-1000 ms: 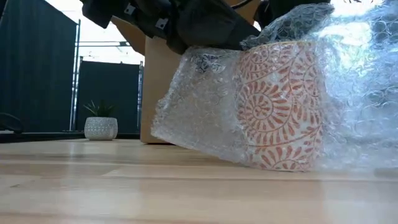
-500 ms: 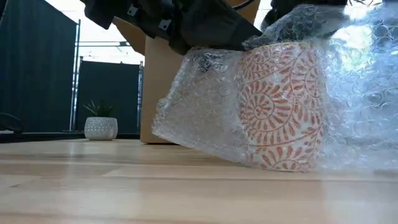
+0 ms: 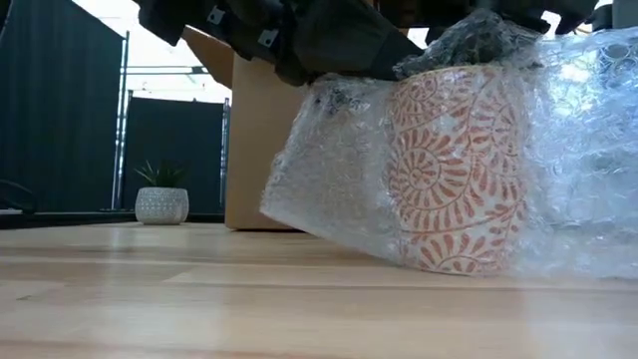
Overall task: Wrap mug
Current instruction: Wrap the orange mug with bubble wrap
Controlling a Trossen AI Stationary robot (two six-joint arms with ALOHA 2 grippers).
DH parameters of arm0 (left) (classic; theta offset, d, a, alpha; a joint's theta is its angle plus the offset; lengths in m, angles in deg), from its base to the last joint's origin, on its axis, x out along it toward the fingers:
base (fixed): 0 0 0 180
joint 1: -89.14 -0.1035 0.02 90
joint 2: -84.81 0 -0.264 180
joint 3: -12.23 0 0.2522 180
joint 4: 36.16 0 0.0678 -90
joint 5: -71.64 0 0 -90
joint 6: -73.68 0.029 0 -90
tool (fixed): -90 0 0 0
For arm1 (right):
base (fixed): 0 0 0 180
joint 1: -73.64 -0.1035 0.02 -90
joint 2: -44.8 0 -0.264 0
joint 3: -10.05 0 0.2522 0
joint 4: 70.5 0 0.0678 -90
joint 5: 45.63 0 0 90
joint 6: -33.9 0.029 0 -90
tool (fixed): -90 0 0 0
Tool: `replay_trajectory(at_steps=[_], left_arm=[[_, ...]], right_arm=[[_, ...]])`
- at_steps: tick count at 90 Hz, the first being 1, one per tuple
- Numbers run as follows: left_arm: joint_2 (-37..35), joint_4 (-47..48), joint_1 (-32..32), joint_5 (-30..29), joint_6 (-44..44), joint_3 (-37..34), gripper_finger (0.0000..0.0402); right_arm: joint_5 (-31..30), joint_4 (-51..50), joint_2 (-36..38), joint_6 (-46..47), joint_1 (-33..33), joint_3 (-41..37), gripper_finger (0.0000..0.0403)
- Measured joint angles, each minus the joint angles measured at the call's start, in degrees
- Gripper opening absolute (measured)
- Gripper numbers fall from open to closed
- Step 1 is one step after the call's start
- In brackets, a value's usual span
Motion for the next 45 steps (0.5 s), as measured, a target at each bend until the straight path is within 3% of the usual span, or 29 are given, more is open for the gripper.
replay_trajectory(at_steps=[11,45], left_arm=[[-1.87,3.41,0.04,-0.8,0.37,0.05,0.0125],[-13.42,19.36,1.88,-12.66,1.44,0.05,0.0125]], right_arm=[[0.15,0.14,-0.02,-0.02,-0.07,0.0,0.0178],[0.8,0.24,-0.13,-1.72,-0.28,-0.09,0.0178]])
